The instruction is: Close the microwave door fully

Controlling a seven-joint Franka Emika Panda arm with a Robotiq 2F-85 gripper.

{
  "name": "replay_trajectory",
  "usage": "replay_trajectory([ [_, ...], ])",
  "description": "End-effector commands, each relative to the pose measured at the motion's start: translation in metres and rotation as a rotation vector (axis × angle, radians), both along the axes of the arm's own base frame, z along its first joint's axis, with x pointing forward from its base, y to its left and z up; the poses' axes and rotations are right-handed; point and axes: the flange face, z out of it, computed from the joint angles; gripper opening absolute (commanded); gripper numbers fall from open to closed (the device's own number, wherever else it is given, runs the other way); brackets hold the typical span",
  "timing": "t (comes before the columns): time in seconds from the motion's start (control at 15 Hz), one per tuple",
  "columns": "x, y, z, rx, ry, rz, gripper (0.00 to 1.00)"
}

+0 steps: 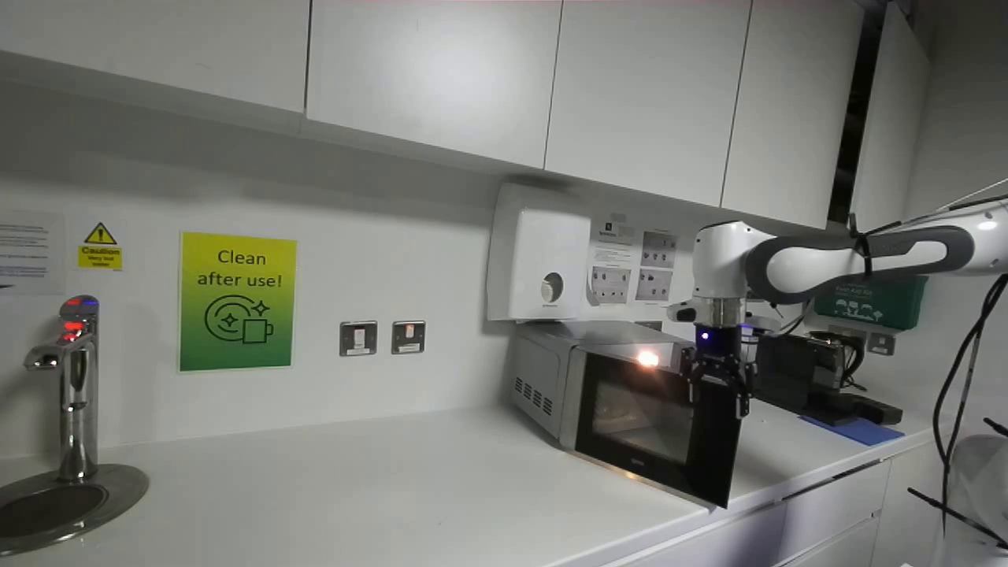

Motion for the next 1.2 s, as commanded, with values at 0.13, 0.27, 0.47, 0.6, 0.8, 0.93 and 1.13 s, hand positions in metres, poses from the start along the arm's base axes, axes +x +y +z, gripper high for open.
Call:
replay_trajectory([
  [0.13,-0.012,-0.023,0.007,-0.021,-0.032,-0.069,1.0],
  [0.27,-0.014,-0.028,0.006,-0.024,-0.032,-0.093,1.0],
  [0.47,-0.017,-0.034,0.004,-0.024,-0.03,-0.12,1.0],
  [0.6,-0.019,-0.038,0.003,-0.024,-0.031,-0.134,1.0],
  [0.8,-0.022,-0.044,0.0,-0.026,-0.034,-0.16,1.0],
  [0.93,-0.024,-0.049,0.0,-0.027,-0.038,-0.178,1.0],
  [1.13,-0.025,-0.057,0.001,-0.028,-0.049,-0.211,1.0],
])
